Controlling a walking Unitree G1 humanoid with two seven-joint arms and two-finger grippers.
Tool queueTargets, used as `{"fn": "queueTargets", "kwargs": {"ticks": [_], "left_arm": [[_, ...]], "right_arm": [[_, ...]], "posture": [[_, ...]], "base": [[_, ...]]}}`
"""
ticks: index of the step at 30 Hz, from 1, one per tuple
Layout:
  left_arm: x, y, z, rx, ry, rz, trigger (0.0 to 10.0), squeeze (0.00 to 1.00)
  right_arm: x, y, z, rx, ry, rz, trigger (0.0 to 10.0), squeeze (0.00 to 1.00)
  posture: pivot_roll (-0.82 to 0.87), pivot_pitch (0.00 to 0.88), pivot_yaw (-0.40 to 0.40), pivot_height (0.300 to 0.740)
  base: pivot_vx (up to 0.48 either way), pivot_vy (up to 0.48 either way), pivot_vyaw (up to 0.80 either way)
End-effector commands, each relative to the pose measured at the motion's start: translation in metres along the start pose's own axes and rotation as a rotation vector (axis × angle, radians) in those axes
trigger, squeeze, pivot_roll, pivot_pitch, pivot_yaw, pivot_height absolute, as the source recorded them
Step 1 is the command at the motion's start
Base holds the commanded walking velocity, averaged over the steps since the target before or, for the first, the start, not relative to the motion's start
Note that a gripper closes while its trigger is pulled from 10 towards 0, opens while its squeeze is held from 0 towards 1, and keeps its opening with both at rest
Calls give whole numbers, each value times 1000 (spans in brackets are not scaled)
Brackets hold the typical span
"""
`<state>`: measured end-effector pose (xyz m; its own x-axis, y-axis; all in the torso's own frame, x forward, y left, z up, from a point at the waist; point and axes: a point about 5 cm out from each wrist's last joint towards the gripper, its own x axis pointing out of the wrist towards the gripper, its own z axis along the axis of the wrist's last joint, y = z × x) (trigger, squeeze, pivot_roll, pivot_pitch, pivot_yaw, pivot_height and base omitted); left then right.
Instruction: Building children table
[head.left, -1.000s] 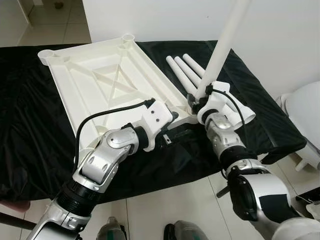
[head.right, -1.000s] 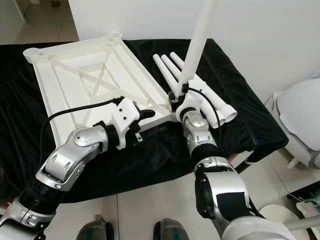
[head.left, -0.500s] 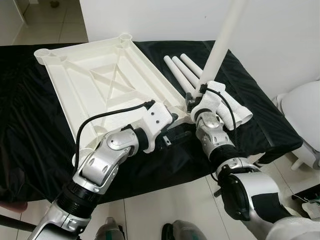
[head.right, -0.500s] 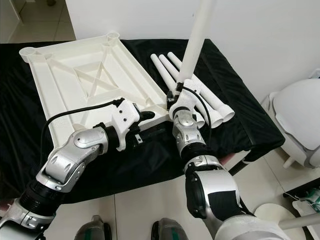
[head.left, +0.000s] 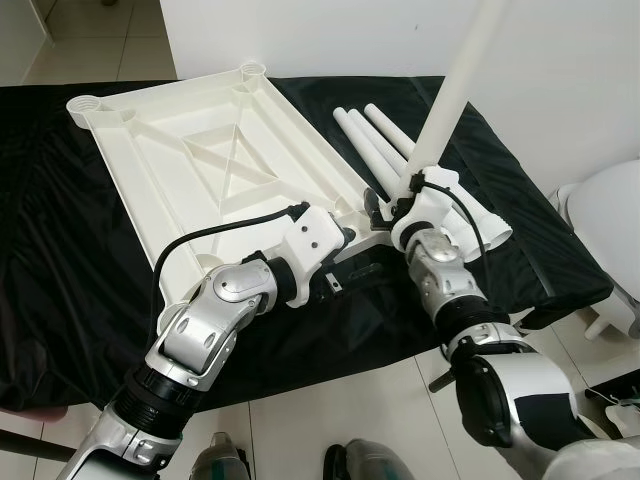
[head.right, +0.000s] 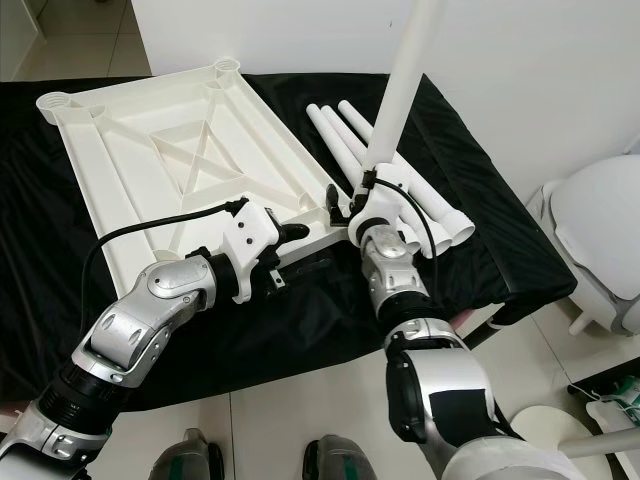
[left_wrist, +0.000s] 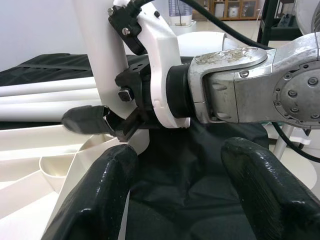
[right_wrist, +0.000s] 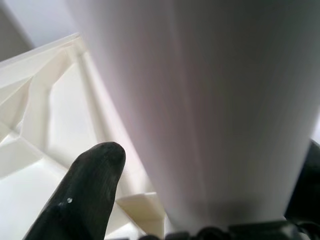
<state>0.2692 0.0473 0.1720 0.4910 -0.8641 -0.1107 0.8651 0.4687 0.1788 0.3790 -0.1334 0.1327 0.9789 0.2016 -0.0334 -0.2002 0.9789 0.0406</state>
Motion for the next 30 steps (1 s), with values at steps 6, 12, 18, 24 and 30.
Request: {"fn": "queueTargets", "kwargs": {"ticks": [6,12,18,24,30], "left_arm": [[-1,0,1,13,3,-5,10000,0],[-1,2,2,16,1,-3,10000,0],[-1,3,3,18,0,3,10000,0],[-1,3,3,18,0,3,10000,0],[-2,4,4,17,-1,8,10000,0]], "right_arm": [[-2,-9,7,-18,-19,77,10000,0],[-6,-26,22,-136,-46,272,10000,0],[-7,-35,30,-202,-42,340,10000,0],[-7,-35,30,-202,-42,340,10000,0],[-16,-47,20,-269,43,416,3882,0]], "posture": [[-21,0,-58,740],[-26,0,-47,740],[-19,0,-46,740],[-19,0,-46,740],[-21,0,-47,740]], "base": [[0,0,0],[0,0,0],[0,0,0],[0,0,0],[0,0,0]]}}
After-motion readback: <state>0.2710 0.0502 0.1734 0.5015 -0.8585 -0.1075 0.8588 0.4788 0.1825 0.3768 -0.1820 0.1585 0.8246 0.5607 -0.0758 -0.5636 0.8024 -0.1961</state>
